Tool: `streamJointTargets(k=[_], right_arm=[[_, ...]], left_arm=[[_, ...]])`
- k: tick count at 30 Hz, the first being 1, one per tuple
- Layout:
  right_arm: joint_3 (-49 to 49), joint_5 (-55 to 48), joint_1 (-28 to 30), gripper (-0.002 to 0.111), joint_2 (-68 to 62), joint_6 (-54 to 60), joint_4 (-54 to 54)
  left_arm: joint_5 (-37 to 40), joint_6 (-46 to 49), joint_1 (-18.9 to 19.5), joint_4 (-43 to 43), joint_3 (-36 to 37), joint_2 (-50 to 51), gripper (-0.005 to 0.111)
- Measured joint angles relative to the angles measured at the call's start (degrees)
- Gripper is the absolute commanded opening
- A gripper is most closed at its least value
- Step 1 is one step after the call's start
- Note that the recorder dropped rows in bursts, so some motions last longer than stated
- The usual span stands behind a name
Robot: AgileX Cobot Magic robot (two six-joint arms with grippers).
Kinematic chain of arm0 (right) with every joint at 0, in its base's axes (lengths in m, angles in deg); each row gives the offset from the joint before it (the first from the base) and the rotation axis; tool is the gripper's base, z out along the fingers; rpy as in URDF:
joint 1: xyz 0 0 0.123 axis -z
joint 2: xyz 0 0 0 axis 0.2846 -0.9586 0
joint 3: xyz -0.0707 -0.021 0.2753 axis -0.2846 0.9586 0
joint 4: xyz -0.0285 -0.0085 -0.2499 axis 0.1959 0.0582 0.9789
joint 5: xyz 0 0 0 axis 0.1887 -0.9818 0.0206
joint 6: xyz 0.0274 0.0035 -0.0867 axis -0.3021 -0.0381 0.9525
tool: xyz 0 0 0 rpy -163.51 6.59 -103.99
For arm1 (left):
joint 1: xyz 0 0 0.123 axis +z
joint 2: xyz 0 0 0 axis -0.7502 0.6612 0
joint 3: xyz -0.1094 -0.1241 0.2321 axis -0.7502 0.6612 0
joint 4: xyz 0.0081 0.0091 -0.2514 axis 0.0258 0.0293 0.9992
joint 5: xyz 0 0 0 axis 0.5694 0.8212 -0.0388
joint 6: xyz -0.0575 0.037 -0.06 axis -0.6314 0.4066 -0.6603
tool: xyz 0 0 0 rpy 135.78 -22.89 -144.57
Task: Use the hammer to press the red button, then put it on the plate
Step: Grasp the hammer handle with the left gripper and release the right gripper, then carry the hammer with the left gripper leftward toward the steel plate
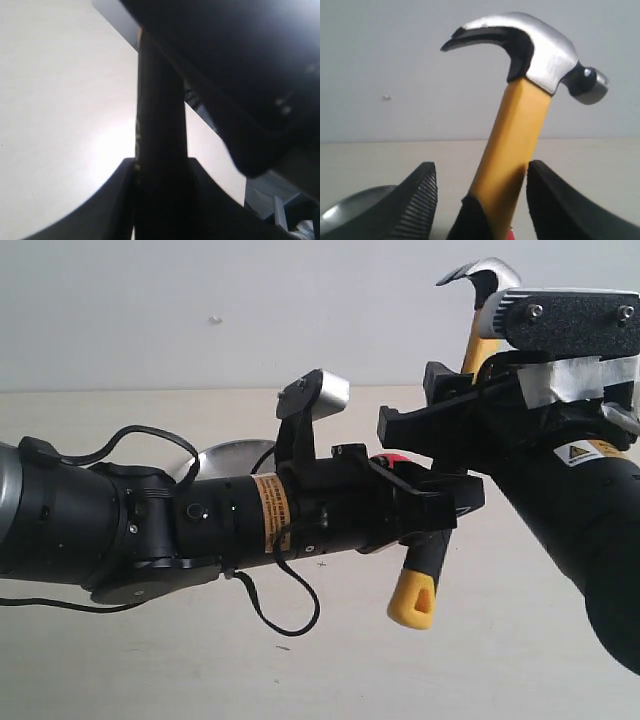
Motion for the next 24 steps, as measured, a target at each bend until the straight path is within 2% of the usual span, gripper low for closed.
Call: streamJointTargets(k=[9, 15, 18, 24], right_arm=[[0.0, -1.2, 0.0, 0.053, 4.1, 9.5, -8.6], [0.0, -5.6, 0.0, 0.053, 9.9, 12.2, -10.3], [-0.1, -8.0, 0.0, 0.053, 12.7, 17.4, -14.0], [0.9, -7.0, 0.0, 0.053, 18.7, 33.3, -28.4]], left_arm=[[1.6, 4.3, 0.4, 4.7, 0.1, 0.2, 0.000], [6.2, 9.6, 0.8, 8.5, 0.1, 0.2, 0.000], [11.2, 13.8, 1.4, 10.0, 0.1, -0.1, 0.000], [30.3, 21.7, 3.3, 10.2, 0.1, -6.3, 0.000]])
